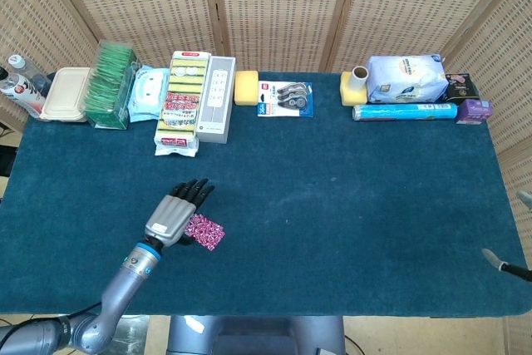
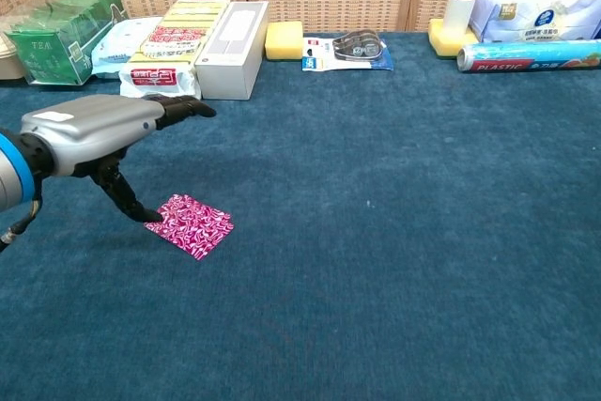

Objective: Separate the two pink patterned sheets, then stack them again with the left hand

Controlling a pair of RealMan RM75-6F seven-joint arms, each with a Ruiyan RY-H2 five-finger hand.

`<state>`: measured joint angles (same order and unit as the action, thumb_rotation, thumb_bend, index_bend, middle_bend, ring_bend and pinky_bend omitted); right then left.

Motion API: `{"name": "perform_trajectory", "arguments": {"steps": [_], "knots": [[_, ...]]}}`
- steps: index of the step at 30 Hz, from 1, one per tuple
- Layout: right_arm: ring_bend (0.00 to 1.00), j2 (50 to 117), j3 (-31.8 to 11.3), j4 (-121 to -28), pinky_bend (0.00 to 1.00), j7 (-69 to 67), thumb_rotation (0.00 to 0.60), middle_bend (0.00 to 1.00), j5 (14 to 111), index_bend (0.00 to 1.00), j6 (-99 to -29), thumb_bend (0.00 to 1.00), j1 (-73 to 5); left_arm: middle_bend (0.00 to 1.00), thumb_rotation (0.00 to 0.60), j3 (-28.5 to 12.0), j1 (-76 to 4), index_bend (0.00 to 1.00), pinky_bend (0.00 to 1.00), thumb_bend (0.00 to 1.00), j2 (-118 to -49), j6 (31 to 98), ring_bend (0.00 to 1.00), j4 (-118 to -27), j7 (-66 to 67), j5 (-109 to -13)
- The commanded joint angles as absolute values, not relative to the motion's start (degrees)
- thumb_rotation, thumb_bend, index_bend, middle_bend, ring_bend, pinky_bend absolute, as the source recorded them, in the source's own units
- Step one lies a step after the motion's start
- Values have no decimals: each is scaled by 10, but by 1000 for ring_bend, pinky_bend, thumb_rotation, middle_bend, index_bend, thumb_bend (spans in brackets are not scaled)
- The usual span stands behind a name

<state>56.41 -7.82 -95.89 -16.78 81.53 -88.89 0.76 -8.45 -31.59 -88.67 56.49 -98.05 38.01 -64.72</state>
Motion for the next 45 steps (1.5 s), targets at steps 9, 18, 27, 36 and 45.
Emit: {"name": "perform_trajectory", "arguments": {"steps": [9, 18, 27, 36, 45], "knots": [[0, 561, -75, -958, 46, -180, 600, 0, 822, 114, -885, 0, 7, 0, 600, -8, -334, 0, 101, 113, -757, 526, 0, -1103, 412, -636], [0, 561, -74, -958, 42, -180, 600, 0, 822, 114, -884, 0, 7, 0, 600, 31, -356, 0, 101, 113, -761, 519, 0, -1115, 457, -592], [0, 559, -74, -956, 38, -188, 600, 0, 821, 114, -882, 0, 6, 0, 600, 57, -371, 0, 101, 114, -781, 527, 0, -1112, 477, -568], [0, 555, -76, -963, 34, -190, 600, 0, 818, 114, -880, 0, 5, 0, 600, 64, -387, 0, 101, 114, -785, 535, 0, -1103, 480, -519], [0, 556, -73, -962, 31, -191, 600, 0, 823, 114, -885, 0, 8, 0, 600, 73, -404, 0, 101, 113, -775, 544, 0, -1103, 484, -469]]}}
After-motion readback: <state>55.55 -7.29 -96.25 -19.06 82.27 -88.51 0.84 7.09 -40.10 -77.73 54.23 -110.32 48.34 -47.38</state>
